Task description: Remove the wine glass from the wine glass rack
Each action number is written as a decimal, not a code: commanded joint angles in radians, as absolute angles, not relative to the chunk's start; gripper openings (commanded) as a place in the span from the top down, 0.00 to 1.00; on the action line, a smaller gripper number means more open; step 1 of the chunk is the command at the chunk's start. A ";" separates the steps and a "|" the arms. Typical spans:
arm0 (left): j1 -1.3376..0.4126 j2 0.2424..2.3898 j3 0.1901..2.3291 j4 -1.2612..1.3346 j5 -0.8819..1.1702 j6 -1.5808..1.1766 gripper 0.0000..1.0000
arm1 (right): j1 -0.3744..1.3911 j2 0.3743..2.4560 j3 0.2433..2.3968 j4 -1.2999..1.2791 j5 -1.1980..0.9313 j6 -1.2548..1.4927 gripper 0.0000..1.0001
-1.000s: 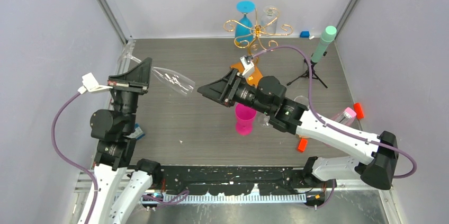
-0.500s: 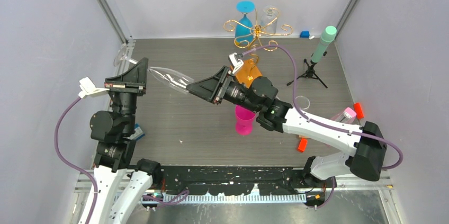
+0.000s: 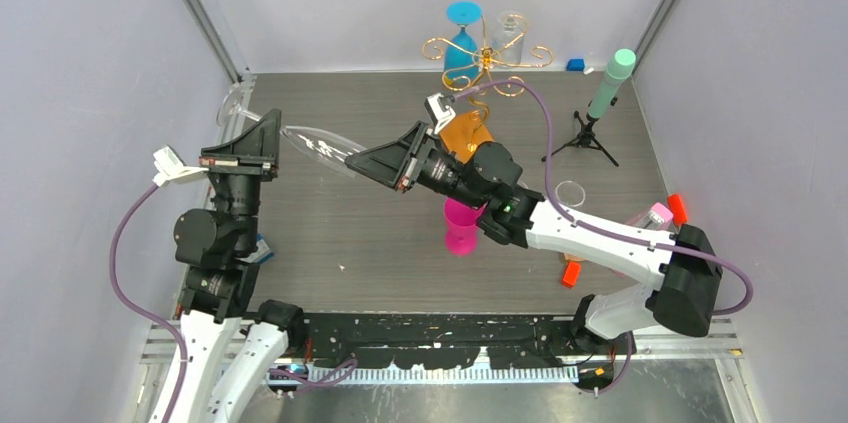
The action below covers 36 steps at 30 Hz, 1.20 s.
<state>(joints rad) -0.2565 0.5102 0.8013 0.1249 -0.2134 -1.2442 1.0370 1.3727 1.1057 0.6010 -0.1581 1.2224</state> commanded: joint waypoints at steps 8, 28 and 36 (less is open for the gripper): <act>-0.253 0.469 0.783 0.161 -0.228 -1.230 1.00 | 1.045 1.401 1.219 0.565 -0.113 1.109 0.81; -0.253 0.235 0.689 -0.217 -0.131 -0.916 0.09 | 1.045 1.360 1.389 -0.054 0.101 0.788 1.00; -0.253 0.304 0.834 -0.411 -0.134 -0.535 0.00 | 1.049 1.459 1.606 -0.609 0.153 0.636 1.00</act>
<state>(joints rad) -0.2523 0.2527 0.7300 -0.3096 -0.1410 -0.7914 1.0431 1.4200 1.4887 -0.3283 0.1146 0.7502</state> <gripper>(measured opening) 0.994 0.072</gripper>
